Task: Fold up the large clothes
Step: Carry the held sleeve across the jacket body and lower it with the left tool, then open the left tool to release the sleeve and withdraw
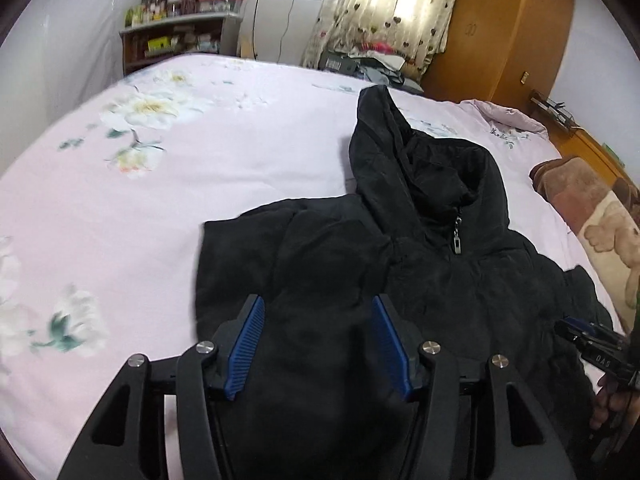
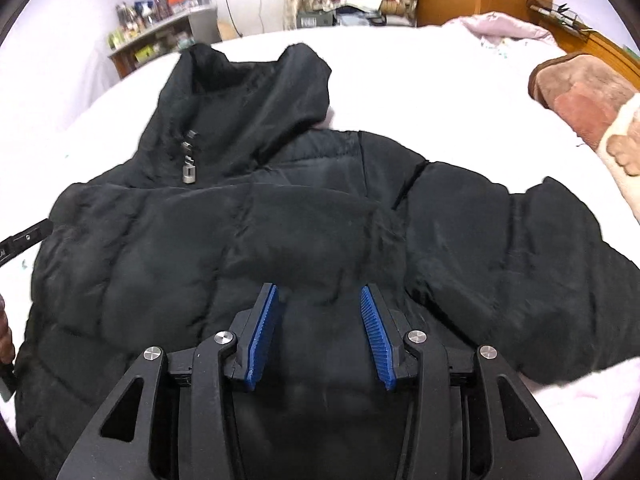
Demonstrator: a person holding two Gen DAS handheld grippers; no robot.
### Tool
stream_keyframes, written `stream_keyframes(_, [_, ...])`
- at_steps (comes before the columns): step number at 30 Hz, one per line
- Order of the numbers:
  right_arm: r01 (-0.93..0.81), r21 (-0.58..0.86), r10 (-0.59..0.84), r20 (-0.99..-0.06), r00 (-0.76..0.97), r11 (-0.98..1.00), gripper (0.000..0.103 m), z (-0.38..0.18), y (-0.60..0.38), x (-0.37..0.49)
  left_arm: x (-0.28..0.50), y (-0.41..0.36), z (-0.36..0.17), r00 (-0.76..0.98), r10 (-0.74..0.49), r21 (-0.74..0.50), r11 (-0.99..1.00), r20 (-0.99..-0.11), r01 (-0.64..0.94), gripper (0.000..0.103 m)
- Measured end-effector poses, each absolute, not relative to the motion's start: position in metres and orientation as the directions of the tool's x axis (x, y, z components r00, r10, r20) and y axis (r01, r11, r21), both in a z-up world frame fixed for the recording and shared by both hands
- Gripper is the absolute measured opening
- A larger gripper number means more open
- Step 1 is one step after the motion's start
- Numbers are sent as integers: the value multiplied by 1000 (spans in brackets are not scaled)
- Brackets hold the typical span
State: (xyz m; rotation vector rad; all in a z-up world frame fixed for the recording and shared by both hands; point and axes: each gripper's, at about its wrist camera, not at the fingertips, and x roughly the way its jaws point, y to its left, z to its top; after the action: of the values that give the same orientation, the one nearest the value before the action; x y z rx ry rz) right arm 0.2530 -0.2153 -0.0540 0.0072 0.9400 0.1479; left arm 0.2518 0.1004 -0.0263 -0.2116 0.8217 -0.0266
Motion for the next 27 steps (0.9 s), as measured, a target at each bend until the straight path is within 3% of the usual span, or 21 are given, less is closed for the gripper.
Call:
stream_keyframes(4, [-133,39,103,-851,515,990,44,-84,-216,248,243,106,-60,609,-85,-178,980,-788,-93,58])
stream_keyframes(7, [-132,34,97,-854,511,991,44,-98,-219,250,244,109,-68,608,-92,-191,976,-788,-100,59])
stream_keyframes(12, [-124,29,88,-862,500,992,44,-80,-222,242,238,105,-55,598,-71,-172,979,-798,-114,58])
stream_keyframes(27, [-34,99,100,-802,589,994,44,-11,-261,92,98,50,15,660,-103,-146,989,-744,-9,58])
